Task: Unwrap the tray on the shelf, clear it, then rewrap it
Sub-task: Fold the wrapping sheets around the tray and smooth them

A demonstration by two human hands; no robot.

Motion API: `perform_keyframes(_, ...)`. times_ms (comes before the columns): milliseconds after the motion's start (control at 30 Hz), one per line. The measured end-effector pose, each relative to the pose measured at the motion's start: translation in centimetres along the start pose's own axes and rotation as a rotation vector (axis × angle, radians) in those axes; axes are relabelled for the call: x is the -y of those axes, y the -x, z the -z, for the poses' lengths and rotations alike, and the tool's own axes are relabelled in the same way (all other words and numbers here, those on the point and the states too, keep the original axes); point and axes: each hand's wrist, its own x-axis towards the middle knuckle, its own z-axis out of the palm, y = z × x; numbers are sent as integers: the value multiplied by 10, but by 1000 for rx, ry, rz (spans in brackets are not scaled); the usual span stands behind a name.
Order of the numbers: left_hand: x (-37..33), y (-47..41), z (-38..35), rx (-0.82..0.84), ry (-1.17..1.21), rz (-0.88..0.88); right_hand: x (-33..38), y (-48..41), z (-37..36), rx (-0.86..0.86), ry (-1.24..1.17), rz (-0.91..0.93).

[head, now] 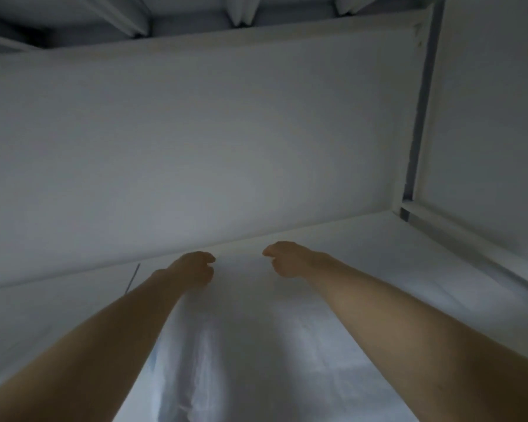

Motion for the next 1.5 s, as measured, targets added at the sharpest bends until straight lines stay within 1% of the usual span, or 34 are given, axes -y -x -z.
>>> perform_keyframes(67,10,1,-4,19,-24,-45,13,-6,-8,19,22,-4)
perform_keyframes(167,20,-1,-10,63,-36,-74,27,-17,-22,5,61,-20)
perform_keyframes(367,29,-15,-23,92,37,-97,39,-35,-36,-27,158,-68)
perform_keyframes(433,30,-17,-25,59,-5,-117,42,-39,-37,-50,174,-74)
perform_keyframes(533,26,-20,-21,-37,-46,-247,44,-46,-39,-66,164,-87)
perform_keyframes(600,19,-22,-21,-28,-17,-286,45,-51,-40,-90,146,-91)
perform_keyframes(767,9,-35,-24,69,-9,-251,45,-55,-45,-180,155,-104)
perform_keyframes(900,12,-37,-17,87,-11,-225,43,-54,-46,-233,155,-105)
perform_keyframes(1033,22,-41,-13,100,92,-97,39,-53,-43,-248,187,-114)
perform_keyframes(1167,32,-42,-17,92,182,22,42,-54,-39,-182,202,-125)
perform_keyframes(1367,38,-34,-19,107,384,103,45,-51,-36,-104,190,-189)
perform_keyframes(1433,40,-31,-16,183,574,117,47,-50,-37,-87,180,-194)
perform_keyframes(1500,46,-20,-5,300,761,129,51,-52,-40,-91,192,-186)
